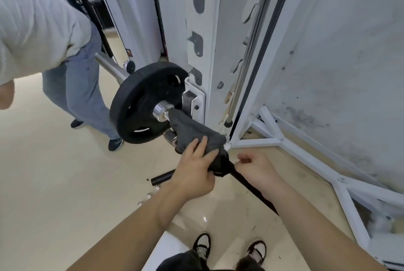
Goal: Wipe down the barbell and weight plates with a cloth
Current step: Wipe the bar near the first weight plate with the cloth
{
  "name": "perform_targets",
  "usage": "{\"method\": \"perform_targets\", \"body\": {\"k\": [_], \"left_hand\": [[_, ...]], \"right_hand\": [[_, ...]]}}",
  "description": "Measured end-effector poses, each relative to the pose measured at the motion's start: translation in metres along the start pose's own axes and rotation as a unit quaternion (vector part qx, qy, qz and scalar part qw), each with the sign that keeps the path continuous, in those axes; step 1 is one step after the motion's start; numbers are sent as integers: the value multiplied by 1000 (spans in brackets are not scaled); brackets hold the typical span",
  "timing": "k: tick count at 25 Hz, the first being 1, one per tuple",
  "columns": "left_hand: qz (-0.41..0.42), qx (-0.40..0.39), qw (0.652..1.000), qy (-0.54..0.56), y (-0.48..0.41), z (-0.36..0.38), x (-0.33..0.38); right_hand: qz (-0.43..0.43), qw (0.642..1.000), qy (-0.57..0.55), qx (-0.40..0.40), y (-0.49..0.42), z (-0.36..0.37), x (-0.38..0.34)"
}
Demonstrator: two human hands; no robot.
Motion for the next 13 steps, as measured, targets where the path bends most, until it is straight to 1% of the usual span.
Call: {"method": "perform_targets", "body": {"k": [1,2,3,4,6,7,8,10,11,13], "left_hand": [[-3,57,998,31,0,2,-4],[-25,124,991,52,-1,3,-7],[-63,181,980,63,-4,2,-8],[-111,207,969,73,-9,1,-7],[-214,185,950,133,-23,5,7],[-249,177,935,180,-29,7,17],[-265,185,920,220,-36,10,25],[-247,233,907,248,-43,11,23],[-225,246,910,245,-42,11,14],[-186,231,925,238,-36,0,-12]], "right_hand": [[-1,999,29,-12,-3,3,2],[-11,998,57,-16,-8,6,4],[-22,996,87,-26,-11,7,2],[-33,991,125,-37,-13,9,-1],[-40,980,190,-51,-18,15,-8],[-41,974,215,-54,-21,19,-12],[-40,967,247,-43,-24,23,-14],[-51,948,315,-24,-27,28,-20],[-54,939,338,-32,-29,28,-22],[-46,933,351,-68,-30,24,-24]]}}
Point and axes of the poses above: each hand's wrist, its own y-axis away from the middle knuckle, its own z-axis out of the palm, x = y × z, the point moved 1 cm from there along -y, towards the middle knuckle, and after that the axes turned 1 degree about -y, right-handed, at the moved point
